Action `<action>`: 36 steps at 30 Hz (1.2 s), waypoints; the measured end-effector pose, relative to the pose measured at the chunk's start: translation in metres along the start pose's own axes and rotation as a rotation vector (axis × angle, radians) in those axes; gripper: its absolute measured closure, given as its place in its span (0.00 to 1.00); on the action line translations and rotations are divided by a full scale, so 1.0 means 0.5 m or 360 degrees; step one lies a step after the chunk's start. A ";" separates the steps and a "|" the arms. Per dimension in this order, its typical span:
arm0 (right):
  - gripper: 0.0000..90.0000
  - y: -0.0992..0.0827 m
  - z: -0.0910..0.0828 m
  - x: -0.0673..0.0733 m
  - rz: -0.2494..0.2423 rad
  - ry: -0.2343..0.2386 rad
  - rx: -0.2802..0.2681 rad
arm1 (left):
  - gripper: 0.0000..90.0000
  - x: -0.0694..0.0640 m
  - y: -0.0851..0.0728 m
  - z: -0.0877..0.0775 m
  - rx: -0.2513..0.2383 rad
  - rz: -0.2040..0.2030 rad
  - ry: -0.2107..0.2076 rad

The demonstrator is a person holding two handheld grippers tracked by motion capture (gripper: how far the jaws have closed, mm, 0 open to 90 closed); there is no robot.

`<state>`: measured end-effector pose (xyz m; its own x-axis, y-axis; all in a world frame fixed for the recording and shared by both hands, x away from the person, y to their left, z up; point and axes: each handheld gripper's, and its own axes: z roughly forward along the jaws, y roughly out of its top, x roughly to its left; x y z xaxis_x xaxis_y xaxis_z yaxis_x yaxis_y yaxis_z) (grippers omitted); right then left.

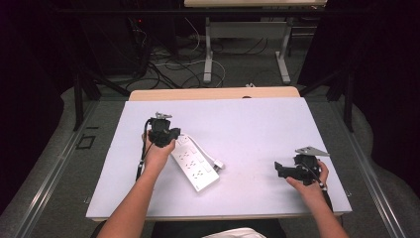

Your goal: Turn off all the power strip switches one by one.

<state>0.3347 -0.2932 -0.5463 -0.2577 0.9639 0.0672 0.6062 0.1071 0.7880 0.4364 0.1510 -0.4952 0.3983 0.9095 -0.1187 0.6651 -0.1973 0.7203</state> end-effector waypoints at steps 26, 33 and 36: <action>0.05 -0.001 0.003 -0.004 0.0017 0.0007 0.0016 | 1.00 -0.005 -0.009 0.073 0.0178 0.0002 0.0025; 0.05 -0.001 0.004 -0.004 0.0019 0.0009 0.0016 | 1.00 -0.005 -0.011 0.079 0.0188 -0.0009 0.0021; 0.05 -0.001 0.005 -0.004 0.0017 0.0011 0.0021 | 1.00 -0.006 -0.011 0.079 0.0195 0.0006 0.0030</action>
<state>0.3366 -0.2944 -0.5483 -0.2563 0.9633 0.0800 0.6187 0.0999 0.7793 0.4564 0.1348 -0.5256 0.3897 0.9152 -0.1026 0.7364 -0.2428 0.6315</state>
